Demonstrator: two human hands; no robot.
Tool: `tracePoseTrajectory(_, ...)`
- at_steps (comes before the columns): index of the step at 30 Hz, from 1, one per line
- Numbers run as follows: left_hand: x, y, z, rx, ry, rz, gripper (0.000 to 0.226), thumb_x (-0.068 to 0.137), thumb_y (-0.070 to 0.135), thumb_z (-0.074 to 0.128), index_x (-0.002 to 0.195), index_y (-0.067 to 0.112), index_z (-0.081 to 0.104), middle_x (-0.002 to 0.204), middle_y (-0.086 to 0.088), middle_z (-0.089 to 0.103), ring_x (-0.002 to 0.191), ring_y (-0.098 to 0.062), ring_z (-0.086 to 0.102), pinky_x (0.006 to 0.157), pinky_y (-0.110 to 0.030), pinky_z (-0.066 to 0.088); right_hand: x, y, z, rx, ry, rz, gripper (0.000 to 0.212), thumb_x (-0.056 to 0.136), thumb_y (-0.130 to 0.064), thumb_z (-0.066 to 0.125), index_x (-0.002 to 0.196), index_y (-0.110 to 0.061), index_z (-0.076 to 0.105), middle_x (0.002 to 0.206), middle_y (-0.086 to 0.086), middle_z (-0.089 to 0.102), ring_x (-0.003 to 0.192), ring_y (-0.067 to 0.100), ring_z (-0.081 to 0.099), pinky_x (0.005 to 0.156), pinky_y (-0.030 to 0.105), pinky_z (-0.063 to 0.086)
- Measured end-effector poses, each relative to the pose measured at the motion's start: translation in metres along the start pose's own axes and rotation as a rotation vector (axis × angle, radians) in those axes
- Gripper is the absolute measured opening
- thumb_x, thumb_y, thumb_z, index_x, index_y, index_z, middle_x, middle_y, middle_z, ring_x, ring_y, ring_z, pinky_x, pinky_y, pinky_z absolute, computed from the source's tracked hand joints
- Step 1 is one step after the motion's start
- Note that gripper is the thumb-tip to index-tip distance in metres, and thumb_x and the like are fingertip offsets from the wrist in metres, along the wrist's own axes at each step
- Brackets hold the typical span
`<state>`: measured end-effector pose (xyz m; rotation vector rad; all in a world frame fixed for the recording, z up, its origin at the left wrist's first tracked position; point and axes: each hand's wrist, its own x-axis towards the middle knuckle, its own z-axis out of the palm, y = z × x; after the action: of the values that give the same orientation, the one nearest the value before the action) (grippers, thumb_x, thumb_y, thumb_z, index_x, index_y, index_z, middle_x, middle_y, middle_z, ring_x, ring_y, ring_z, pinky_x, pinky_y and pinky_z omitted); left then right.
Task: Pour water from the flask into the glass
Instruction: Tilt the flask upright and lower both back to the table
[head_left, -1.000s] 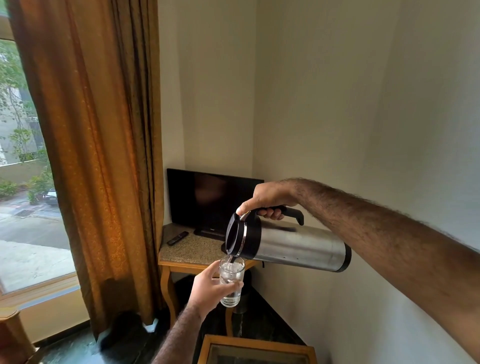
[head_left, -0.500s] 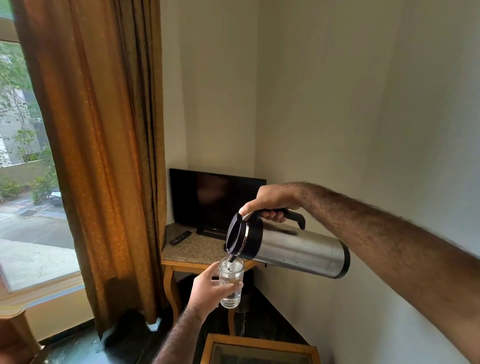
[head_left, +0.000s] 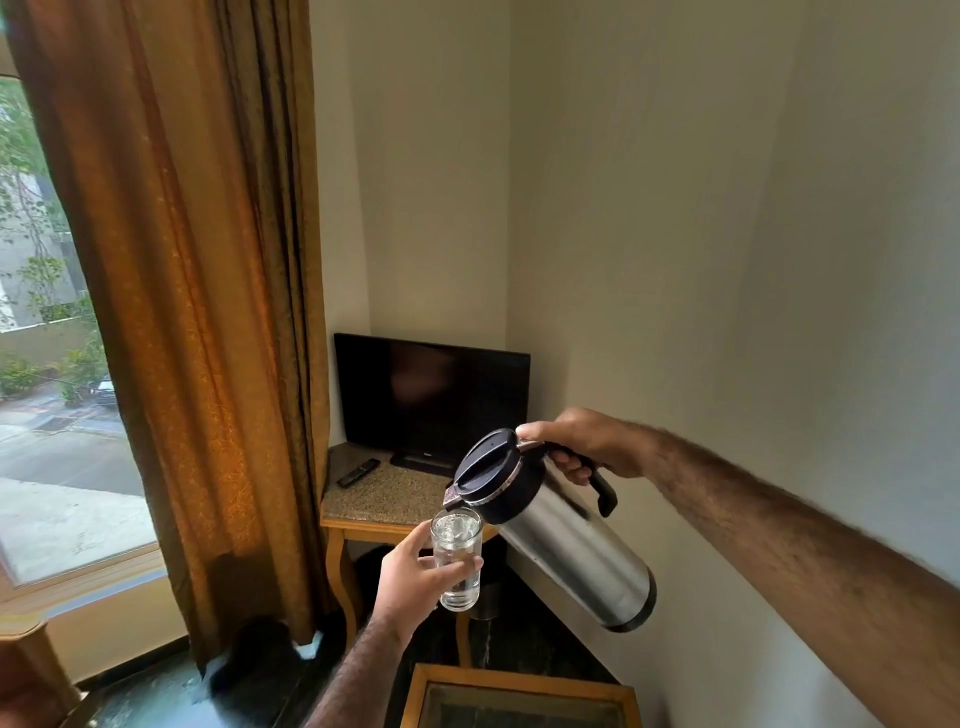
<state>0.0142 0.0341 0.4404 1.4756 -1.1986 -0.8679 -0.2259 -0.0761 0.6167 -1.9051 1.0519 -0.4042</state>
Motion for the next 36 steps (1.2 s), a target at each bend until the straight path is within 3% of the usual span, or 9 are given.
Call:
tracePoseTrajectory(4, 0.003, -0.003, -0.002, 0.046, 0.049, 0.043, 0.05, 0.067, 0.031, 0.097, 0.103, 0.047, 0.067, 0.105, 0.014, 0.078, 0.102, -0.004, 0.072, 0.085, -0.029, 0.057, -0.014, 0.032, 0.018, 0.149, 0.115, -0.007, 0.059, 0.094, -0.061, 0.066, 0.055, -0.021, 0.046, 0.055, 0.0, 0.042, 0.052, 0.018, 0.036, 0.056, 0.03, 0.036)
tracePoseTrajectory(9, 0.008, -0.013, 0.001, 0.078, 0.098, 0.06, 0.054, 0.068, 0.031, 0.097, 0.108, 0.044, 0.064, 0.105, 0.015, 0.075, 0.1, 0.0, 0.068, 0.075, -0.014, 0.048, -0.022, 0.076, 0.046, 0.401, 0.243, 0.004, 0.069, 0.095, -0.079, 0.047, 0.058, -0.021, 0.054, 0.06, 0.003, 0.048, 0.053, 0.017, 0.041, 0.058, 0.03, 0.037)
tracePoseTrajectory(13, 0.012, -0.029, 0.006, 0.09, 0.134, 0.051, 0.061, 0.065, 0.033, 0.098, 0.118, 0.037, 0.068, 0.107, 0.015, 0.076, 0.103, -0.003, 0.07, 0.079, -0.018, 0.052, -0.024, 0.108, 0.067, 0.606, 0.34, -0.034, 0.05, 0.096, -0.058, 0.054, 0.062, -0.023, 0.062, 0.063, 0.0, 0.049, 0.056, 0.017, 0.038, 0.059, 0.031, 0.035)
tracePoseTrajectory(17, 0.018, -0.044, 0.011, 0.094, 0.143, 0.044, 0.061, 0.065, 0.036, 0.097, 0.117, 0.042, 0.067, 0.11, 0.016, 0.075, 0.107, -0.004, 0.069, 0.085, -0.024, 0.055, -0.026, 0.136, 0.085, 0.698, 0.441, -0.011, 0.044, 0.094, -0.054, 0.058, 0.065, -0.021, 0.06, 0.065, 0.002, 0.049, 0.059, 0.017, 0.039, 0.067, 0.036, 0.034)
tracePoseTrajectory(21, 0.024, -0.065, 0.02, 0.125, 0.142, 0.04, 0.065, 0.065, 0.037, 0.097, 0.124, 0.034, 0.07, 0.112, 0.016, 0.075, 0.11, -0.006, 0.069, 0.091, -0.028, 0.058, -0.025, 0.154, 0.107, 0.742, 0.528, -0.01, 0.038, 0.091, -0.048, 0.061, 0.063, -0.023, 0.065, 0.069, 0.006, 0.05, 0.059, 0.014, 0.043, 0.065, 0.035, 0.035)
tracePoseTrajectory(27, 0.026, -0.107, 0.044, 0.154, 0.149, 0.005, 0.072, 0.065, 0.033, 0.098, 0.13, 0.028, 0.068, 0.114, 0.014, 0.075, 0.113, -0.007, 0.069, 0.096, -0.036, 0.062, -0.017, 0.192, 0.127, 0.783, 0.711, -0.031, 0.039, 0.098, -0.035, 0.064, 0.063, -0.019, 0.07, 0.064, 0.005, 0.057, 0.058, 0.016, 0.049, 0.063, 0.037, 0.038)
tracePoseTrajectory(29, 0.025, -0.125, 0.056, 0.167, 0.16, -0.011, 0.069, 0.065, 0.032, 0.098, 0.127, 0.029, 0.069, 0.11, 0.017, 0.076, 0.106, 0.0, 0.071, 0.092, -0.034, 0.064, -0.017, 0.211, 0.135, 0.801, 0.746, -0.028, 0.04, 0.101, -0.033, 0.059, 0.065, -0.021, 0.072, 0.064, 0.002, 0.06, 0.059, 0.016, 0.05, 0.064, 0.037, 0.038)
tracePoseTrajectory(33, 0.018, -0.168, 0.077, 0.191, 0.138, -0.052, 0.062, 0.067, 0.025, 0.098, 0.121, 0.033, 0.068, 0.103, 0.019, 0.075, 0.1, 0.014, 0.067, 0.08, -0.016, 0.062, -0.017, 0.258, 0.16, 0.875, 0.814, 0.005, 0.052, 0.11, -0.021, 0.051, 0.063, -0.024, 0.072, 0.062, -0.002, 0.059, 0.059, 0.014, 0.049, 0.065, 0.037, 0.038)
tracePoseTrajectory(36, 0.017, -0.207, 0.092, 0.164, 0.122, -0.098, 0.062, 0.067, 0.025, 0.098, 0.119, 0.037, 0.067, 0.104, 0.016, 0.076, 0.099, 0.008, 0.07, 0.085, -0.024, 0.064, -0.014, 0.298, 0.183, 0.943, 0.842, -0.001, 0.053, 0.11, -0.015, 0.049, 0.063, -0.024, 0.074, 0.062, -0.005, 0.061, 0.061, 0.012, 0.05, 0.065, 0.029, 0.042)
